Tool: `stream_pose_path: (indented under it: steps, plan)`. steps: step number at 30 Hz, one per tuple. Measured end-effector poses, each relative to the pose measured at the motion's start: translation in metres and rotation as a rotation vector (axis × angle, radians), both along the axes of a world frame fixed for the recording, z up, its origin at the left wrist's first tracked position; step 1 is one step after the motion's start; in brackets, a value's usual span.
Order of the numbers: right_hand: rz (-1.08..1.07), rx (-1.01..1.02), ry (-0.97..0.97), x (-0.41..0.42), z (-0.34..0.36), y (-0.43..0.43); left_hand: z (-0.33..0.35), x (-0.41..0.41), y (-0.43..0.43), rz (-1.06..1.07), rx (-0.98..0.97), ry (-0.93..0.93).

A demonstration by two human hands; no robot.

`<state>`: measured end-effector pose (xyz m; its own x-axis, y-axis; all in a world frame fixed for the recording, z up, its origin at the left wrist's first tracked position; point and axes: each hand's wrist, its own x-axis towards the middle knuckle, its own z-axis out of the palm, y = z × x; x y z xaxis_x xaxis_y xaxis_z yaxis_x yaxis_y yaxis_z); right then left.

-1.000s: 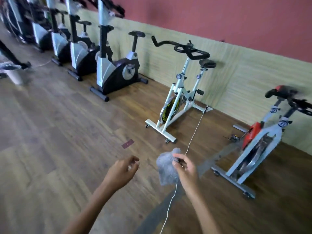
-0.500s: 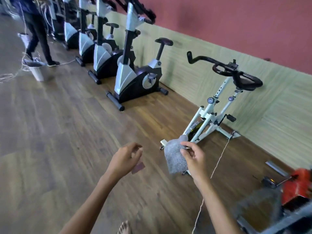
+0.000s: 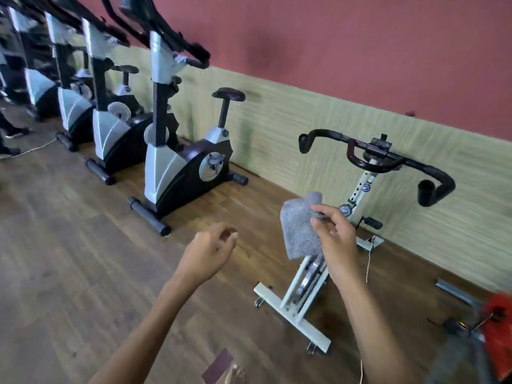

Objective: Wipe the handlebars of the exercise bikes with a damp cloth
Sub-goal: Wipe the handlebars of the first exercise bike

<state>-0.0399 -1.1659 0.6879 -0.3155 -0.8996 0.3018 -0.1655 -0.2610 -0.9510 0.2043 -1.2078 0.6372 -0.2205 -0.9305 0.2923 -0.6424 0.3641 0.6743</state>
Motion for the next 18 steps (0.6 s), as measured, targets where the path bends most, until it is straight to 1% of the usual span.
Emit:
stream_pose_path:
  steps: [5,9,13,15,18]
  plan:
    - [-0.081,-0.142,-0.044,-0.016,0.035,-0.114,0.024,-0.022,-0.134,-0.124,-0.071,0.026]
    - [-0.185,-0.225,-0.01,-0.027,0.06,-0.191,0.045,-0.046,-0.235,-0.217,-0.086,0.049]
    - [-0.294,-0.12,0.059,-0.035,0.054,-0.24,0.053,-0.076,-0.312,-0.343,-0.134,0.092]
    - [-0.344,-0.065,0.097,-0.037,0.042,-0.251,0.052,-0.093,-0.344,-0.404,-0.098,0.103]
    - [-0.471,-0.06,0.056,-0.039,0.025,-0.262,0.049,-0.128,-0.385,-0.577,-0.092,0.149]
